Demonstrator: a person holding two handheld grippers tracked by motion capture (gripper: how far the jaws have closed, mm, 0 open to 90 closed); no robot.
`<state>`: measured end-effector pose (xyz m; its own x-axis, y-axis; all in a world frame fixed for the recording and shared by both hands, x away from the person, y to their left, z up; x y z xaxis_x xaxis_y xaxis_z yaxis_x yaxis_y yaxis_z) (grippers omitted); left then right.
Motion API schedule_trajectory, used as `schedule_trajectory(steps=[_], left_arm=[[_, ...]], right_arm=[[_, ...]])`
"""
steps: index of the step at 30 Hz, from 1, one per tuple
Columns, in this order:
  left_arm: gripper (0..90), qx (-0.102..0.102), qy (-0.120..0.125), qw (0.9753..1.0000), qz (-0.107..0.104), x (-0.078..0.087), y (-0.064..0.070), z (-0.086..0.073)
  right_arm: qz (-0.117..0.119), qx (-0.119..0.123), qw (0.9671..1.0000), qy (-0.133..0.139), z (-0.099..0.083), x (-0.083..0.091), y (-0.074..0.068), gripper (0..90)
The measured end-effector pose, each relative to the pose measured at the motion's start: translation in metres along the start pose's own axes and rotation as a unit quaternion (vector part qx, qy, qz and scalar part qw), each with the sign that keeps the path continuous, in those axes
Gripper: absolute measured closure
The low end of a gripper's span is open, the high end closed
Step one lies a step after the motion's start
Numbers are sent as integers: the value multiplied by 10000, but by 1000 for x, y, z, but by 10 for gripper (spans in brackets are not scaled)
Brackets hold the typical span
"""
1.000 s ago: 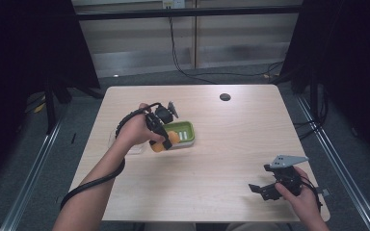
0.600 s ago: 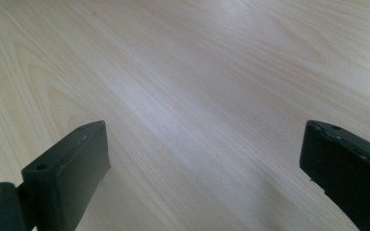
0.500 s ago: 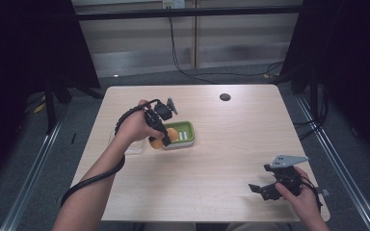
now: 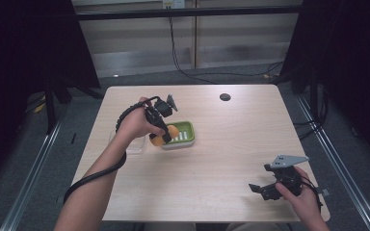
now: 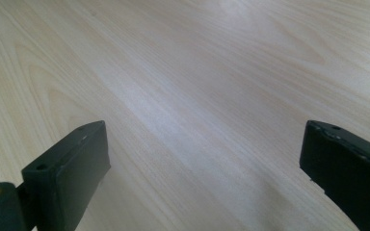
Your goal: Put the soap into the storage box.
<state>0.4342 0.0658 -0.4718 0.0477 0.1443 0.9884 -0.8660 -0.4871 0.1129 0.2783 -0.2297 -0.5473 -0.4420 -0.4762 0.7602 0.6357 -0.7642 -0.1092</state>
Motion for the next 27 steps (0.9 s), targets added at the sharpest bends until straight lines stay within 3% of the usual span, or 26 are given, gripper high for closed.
schedule_trajectory(steps=[7, 8, 27], left_arm=[[499, 33, 4, 10000, 4, 1, -2, 4], [499, -10, -81, 10000, -12, 1, -3, 3], [499, 79, -2, 9999, -83, -4, -11, 13]], right_arm=[[-2, 8, 10000, 5, 0, 0, 0, 35], [-3, 8, 10000, 3, 0, 0, 0, 35], [5, -10, 10000, 7, 0, 0, 1, 35]])
Point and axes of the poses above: each handheld gripper's, and its own axes: x roughly backward along the jaws, z roughly out of its top, y roughly to its right, the point moved 10 cm from there along -x, roughly forward along the jaws, and after that the axes turned 6 degrees about -y, right-handed, at the moved point
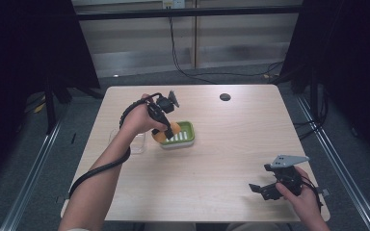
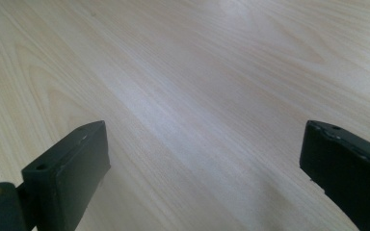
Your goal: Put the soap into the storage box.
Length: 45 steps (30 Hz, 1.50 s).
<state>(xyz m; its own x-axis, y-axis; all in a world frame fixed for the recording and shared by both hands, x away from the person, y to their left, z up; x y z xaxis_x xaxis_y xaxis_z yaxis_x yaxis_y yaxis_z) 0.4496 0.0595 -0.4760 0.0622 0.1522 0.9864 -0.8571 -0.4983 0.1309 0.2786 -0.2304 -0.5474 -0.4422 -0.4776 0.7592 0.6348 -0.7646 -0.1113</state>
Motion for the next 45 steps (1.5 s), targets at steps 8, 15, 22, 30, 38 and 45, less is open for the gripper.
schedule_trajectory(steps=[8, 15, 22, 30, 38, 45], left_arm=[[499, 38, -29, 10000, 12, 1, -3, 3], [499, 54, -48, 10000, 46, -1, -7, 6], [499, 15, -65, 10000, 74, -2, -9, 8], [499, -32, -99, 9999, 69, -1, -14, 11], [499, 24, -18, 10000, 27, -1, -13, 19], [499, -59, -39, 10000, 54, -3, -13, 24]], right_arm=[[4, -16, 10000, 1, 0, 0, 0, 35], [6, -18, 10000, 9, 0, 1, 0, 35], [7, -16, 10000, 10, 0, 1, 1, 35], [17, -6, 10000, 2, 0, 0, 0, 35], [14, 0, 10000, 12, 1, 1, 0, 35], [32, 20, 10000, 0, 0, 0, 0, 35]])
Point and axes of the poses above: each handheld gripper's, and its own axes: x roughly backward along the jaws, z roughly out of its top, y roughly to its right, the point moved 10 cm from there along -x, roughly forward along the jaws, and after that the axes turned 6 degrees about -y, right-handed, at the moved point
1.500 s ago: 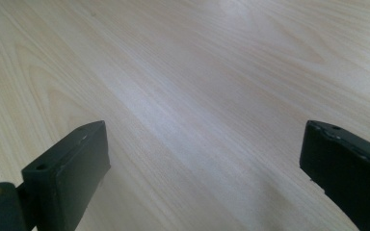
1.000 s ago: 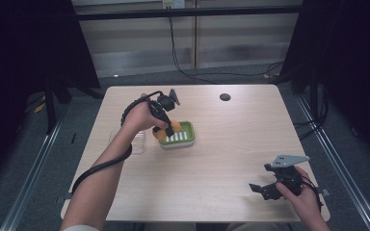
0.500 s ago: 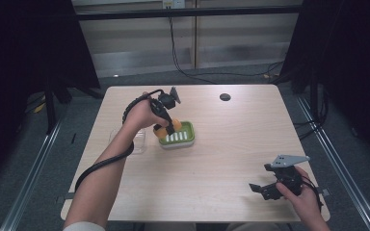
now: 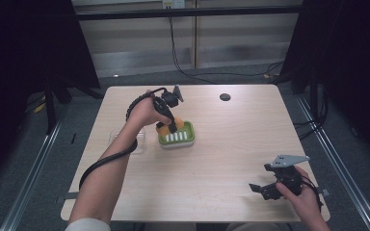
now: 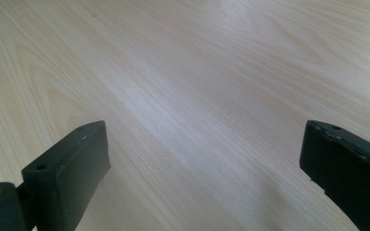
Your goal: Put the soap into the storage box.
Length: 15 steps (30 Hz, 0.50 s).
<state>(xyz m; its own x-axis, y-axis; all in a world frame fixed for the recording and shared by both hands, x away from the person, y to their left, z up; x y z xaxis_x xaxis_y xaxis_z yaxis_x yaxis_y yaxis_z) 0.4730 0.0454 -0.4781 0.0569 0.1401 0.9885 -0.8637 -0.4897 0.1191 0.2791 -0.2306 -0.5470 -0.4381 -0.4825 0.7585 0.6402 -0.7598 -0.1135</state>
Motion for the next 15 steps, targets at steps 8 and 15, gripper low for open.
schedule_trajectory(steps=[8, 15], left_arm=[[499, -133, -103, 9999, -32, -3, -1, 3], [499, -116, -22, 9999, -8, -7, -2, 8]], right_arm=[[0, -34, 10000, 0, 0, 0, 0, 35], [-3, -20, 10000, 9, 0, 0, 0, 35]])
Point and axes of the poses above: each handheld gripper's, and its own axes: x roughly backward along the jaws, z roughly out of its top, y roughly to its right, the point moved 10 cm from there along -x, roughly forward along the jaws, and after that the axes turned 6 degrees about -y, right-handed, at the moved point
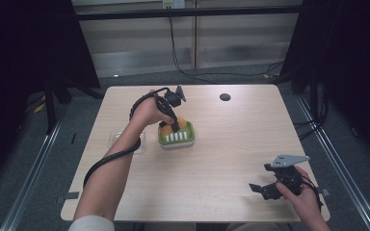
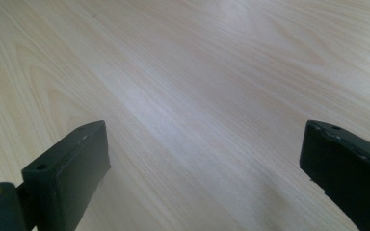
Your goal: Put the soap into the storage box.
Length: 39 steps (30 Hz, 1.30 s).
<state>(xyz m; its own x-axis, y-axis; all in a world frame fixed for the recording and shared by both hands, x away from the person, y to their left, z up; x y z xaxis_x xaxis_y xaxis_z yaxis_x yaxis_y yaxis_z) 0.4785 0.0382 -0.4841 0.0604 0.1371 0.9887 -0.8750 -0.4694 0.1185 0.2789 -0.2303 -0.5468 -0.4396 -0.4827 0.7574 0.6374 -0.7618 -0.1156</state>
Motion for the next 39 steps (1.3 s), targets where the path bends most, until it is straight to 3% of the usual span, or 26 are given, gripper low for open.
schedule_trajectory(steps=[4, 6, 9, 12, 17, 20, 22, 27, 29, 35, 39], left_arm=[[499, 72, 42, 10000, -22, -1, 1, 2], [499, -93, -41, 9999, 42, -2, -2, 1], [499, -130, -72, 9999, 25, -3, -3, 1], [499, -37, -1, 10000, 19, -5, -3, 3], [498, -153, -70, 9998, 49, -6, -5, 3], [499, -109, -65, 9999, 20, -7, -4, 4], [499, -208, -69, 9997, 69, -7, -6, 5], [499, -116, 10, 9999, 58, -9, -6, 7], [499, -227, -52, 9997, 104, -10, -8, 7], [499, -203, 16, 9998, 78, -12, -8, 9], [498, -326, -40, 9994, 85, -14, -9, 10]], right_arm=[[-1, 2, 10000, 5, 0, 0, 0, 35], [1, -4, 10000, 0, 0, 0, 0, 35], [0, -1, 10000, -3, 0, 0, 0, 35], [11, -12, 10000, -4, 0, 0, 0, 35], [16, -6, 10000, -7, 0, 0, 0, 35], [17, -25, 10000, -11, 0, 0, -1, 35], [17, -32, 10000, -5, 0, 0, -1, 35], [15, -24, 10000, -9, 0, -1, 0, 35], [25, -17, 10000, -10, 0, -1, -1, 35], [25, -22, 10000, -9, 0, -1, 0, 35], [33, 5, 10000, 2, 1, -2, 0, 35]])
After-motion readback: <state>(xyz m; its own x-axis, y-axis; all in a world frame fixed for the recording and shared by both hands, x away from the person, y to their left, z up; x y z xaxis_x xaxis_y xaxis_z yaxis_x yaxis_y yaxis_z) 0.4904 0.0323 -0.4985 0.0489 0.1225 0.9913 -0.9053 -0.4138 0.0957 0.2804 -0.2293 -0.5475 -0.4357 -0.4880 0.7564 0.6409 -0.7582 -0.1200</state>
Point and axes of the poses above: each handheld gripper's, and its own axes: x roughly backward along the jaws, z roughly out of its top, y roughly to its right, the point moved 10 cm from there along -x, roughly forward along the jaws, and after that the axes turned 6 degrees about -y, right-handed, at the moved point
